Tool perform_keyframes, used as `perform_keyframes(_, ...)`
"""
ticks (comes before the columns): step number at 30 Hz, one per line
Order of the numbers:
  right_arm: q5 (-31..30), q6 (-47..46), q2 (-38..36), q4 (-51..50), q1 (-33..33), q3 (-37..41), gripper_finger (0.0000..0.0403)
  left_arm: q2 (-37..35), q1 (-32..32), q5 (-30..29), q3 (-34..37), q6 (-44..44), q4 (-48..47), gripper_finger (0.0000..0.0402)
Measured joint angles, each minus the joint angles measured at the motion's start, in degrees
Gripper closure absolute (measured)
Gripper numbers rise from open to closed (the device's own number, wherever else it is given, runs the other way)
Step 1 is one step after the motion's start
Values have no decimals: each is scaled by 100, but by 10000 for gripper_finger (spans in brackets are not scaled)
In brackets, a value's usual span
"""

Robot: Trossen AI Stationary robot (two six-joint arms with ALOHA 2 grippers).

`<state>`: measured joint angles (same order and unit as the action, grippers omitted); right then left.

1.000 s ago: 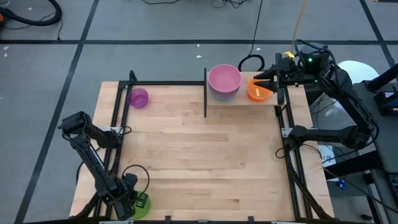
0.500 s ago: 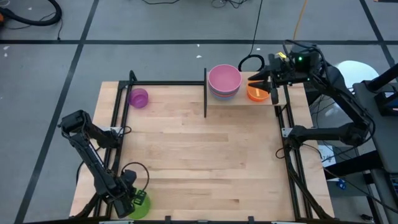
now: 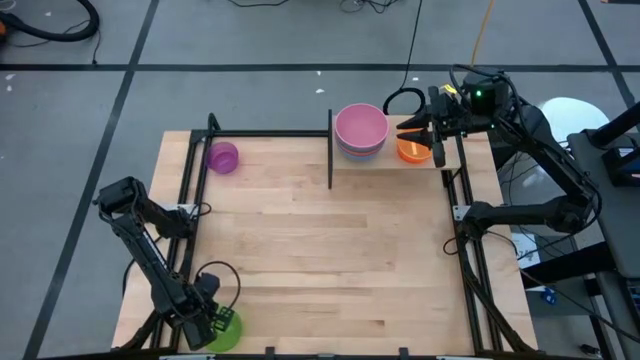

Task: Place and stack bowls onto a shelf
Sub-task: Stack the green bowl on the shelf

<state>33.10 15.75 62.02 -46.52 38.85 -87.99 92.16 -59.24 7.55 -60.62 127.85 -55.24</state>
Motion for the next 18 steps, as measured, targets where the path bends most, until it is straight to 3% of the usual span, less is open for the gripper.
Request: perform_keyframes(18,-2,13,-2,0,0,0,307,46,6,-5,6,-448,184,341)
